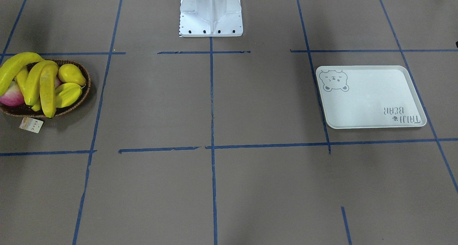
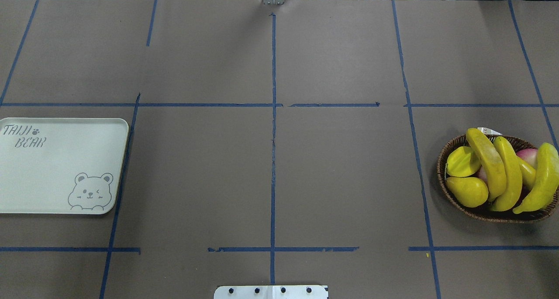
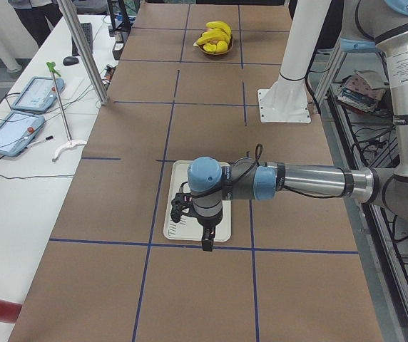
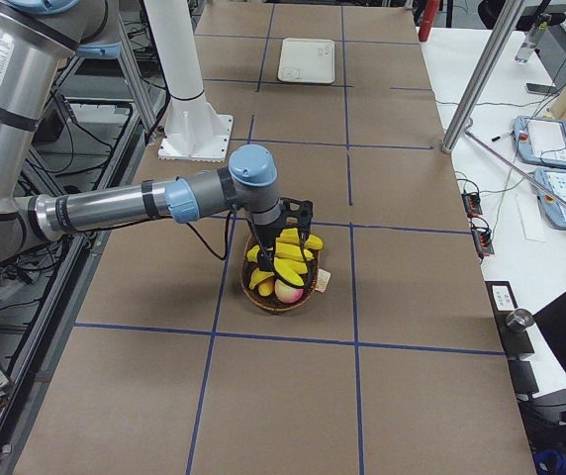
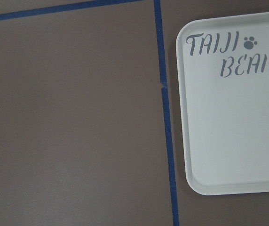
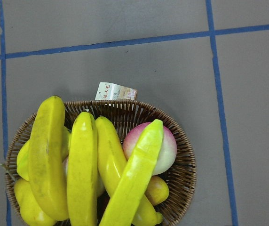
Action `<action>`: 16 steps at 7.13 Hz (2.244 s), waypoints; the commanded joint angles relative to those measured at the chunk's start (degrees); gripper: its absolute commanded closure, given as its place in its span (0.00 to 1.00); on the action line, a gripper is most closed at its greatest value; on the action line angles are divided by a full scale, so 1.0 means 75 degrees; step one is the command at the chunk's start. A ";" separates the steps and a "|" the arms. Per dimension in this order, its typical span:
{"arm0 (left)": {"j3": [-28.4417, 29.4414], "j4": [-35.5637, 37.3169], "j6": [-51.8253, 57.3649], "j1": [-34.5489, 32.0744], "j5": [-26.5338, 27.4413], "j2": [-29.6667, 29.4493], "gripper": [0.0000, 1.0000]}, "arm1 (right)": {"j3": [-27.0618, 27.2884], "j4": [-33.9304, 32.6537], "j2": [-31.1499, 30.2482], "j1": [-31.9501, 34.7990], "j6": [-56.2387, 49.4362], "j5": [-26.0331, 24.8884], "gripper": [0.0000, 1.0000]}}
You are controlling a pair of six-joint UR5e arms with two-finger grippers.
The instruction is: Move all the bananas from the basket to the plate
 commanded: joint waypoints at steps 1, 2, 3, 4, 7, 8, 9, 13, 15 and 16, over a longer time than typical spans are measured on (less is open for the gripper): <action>-0.0001 -0.0001 0.0000 0.0000 0.0000 0.0000 0.00 | 0.0047 0.1392 -0.0534 -0.0996 0.1904 -0.0694 0.00; -0.0001 -0.0001 0.0000 0.0000 0.0000 0.0000 0.00 | 0.0047 0.1838 -0.0722 -0.1661 0.2782 -0.1290 0.00; -0.0001 -0.0001 0.0000 0.0035 0.0000 0.0000 0.00 | 0.0036 0.2283 -0.0910 -0.2248 0.3603 -0.1771 0.00; -0.0001 -0.0001 0.0000 0.0093 0.0000 0.0000 0.00 | 0.0036 0.2369 -0.0912 -0.2776 0.4388 -0.2194 0.00; 0.0011 -0.0001 0.0000 0.0094 0.0000 0.0000 0.00 | -0.0046 0.2581 -0.0865 -0.5025 0.6723 -0.4488 0.01; 0.0023 -0.0001 0.0000 0.0094 0.0000 0.0000 0.00 | -0.0139 0.2569 -0.0911 -0.5101 0.6728 -0.4588 0.02; 0.0023 -0.0001 0.0000 0.0094 0.0000 0.0000 0.00 | -0.0129 0.2557 -0.0947 -0.5090 0.6705 -0.4589 0.02; -0.0024 -0.0001 0.0000 0.0094 0.0000 0.0000 0.00 | -0.0221 0.2557 -0.1111 -0.5090 0.6705 -0.4589 0.18; -0.0013 -0.0001 0.0000 0.0106 0.0000 0.0000 0.00 | -0.0222 0.2534 -0.1099 -0.5137 0.6705 -0.4554 0.45; -0.0012 -0.0001 0.0000 0.0094 0.0000 0.0000 0.00 | -0.0234 0.2534 -0.1064 -0.5172 0.6705 -0.4530 0.54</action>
